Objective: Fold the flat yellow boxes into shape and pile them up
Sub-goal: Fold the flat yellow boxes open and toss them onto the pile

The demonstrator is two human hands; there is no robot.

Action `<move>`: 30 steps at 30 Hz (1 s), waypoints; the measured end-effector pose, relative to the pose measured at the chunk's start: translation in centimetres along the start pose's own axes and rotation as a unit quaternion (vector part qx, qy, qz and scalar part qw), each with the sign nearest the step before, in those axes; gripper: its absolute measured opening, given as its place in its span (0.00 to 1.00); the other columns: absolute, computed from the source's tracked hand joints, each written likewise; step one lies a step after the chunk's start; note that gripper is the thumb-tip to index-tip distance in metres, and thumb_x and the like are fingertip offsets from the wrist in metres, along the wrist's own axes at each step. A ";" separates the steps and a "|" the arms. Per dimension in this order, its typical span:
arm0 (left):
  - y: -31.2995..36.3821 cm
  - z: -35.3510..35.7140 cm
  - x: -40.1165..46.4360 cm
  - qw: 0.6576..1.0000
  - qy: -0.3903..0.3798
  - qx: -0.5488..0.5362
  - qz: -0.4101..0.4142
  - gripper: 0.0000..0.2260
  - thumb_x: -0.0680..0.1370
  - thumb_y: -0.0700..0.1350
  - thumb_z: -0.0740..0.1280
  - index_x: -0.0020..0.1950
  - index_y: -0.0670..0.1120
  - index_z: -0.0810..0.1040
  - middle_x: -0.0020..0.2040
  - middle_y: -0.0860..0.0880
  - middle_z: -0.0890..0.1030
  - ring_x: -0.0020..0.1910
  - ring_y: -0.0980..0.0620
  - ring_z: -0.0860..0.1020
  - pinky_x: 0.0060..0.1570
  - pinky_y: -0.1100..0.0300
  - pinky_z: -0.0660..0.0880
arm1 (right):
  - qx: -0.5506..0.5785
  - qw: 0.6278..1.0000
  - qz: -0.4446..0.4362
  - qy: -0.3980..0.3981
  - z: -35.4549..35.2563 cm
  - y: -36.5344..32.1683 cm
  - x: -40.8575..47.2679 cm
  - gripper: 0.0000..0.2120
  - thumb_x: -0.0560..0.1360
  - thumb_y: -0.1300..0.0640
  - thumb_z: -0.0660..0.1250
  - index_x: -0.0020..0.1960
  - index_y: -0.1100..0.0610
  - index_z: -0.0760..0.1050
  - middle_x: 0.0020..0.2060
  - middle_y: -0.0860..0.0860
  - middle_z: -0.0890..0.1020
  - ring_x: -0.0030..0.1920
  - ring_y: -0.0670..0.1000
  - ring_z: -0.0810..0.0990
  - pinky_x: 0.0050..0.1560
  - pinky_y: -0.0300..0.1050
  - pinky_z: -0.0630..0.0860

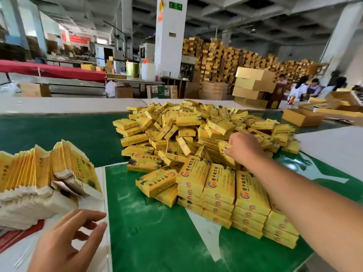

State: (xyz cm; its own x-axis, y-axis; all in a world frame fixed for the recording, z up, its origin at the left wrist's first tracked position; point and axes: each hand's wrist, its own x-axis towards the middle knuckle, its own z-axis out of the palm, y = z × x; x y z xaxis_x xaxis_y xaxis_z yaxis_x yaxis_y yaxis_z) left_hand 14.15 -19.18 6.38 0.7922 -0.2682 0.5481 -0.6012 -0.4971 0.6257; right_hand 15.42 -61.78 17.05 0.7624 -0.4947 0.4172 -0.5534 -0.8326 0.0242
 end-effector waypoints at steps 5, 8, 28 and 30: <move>0.5 -0.1 -0.1 1.000 -0.018 -0.002 -0.018 0.05 0.68 0.47 0.71 0.42 0.56 0.81 0.47 0.62 0.79 0.40 0.63 0.78 0.28 0.70 0.74 | 0.015 0.998 0.009 -0.055 0.7 -2.6 0.0 0.16 0.72 0.46 0.73 0.45 0.58 0.76 0.39 0.52 0.79 0.36 0.52 0.76 0.25 0.40 0.62; 0.6 -0.1 0.0 1.000 -0.020 -0.003 -0.017 0.05 0.68 0.48 0.70 0.42 0.55 0.81 0.48 0.63 0.78 0.41 0.62 0.78 0.27 0.70 0.74 | 0.044 0.997 -0.001 -0.070 0.5 -3.8 0.1 0.20 0.73 0.39 0.69 0.47 0.58 0.76 0.42 0.53 0.80 0.42 0.54 0.79 0.32 0.42 0.70; -0.1 -0.1 -0.3 0.992 0.082 0.020 -0.095 0.06 0.73 0.45 0.70 0.39 0.56 0.77 0.35 0.60 0.78 0.41 0.59 0.77 0.33 0.64 0.75 | 0.287 0.893 -0.267 -0.221 -0.3 -26.5 -10.1 0.34 0.73 0.46 0.69 0.75 0.56 0.64 0.69 0.55 0.74 0.67 0.57 0.74 0.62 0.49 0.73; -0.1 -0.3 -0.3 0.992 0.095 0.029 -0.082 0.05 0.73 0.44 0.70 0.40 0.55 0.78 0.35 0.59 0.78 0.40 0.58 0.77 0.34 0.64 0.75 | 0.293 0.880 -0.275 -0.255 1.3 -28.2 -11.7 0.38 0.73 0.47 0.69 0.77 0.55 0.58 0.73 0.56 0.70 0.70 0.58 0.71 0.65 0.49 0.70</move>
State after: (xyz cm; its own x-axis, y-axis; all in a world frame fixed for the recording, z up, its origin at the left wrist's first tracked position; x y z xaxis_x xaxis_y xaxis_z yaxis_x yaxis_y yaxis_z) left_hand 13.98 -18.83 6.33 0.8415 -0.0213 0.5399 -0.4539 -0.5698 0.6851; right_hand 22.55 -32.79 10.32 0.9947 0.1001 0.0242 0.1006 -0.8928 -0.4391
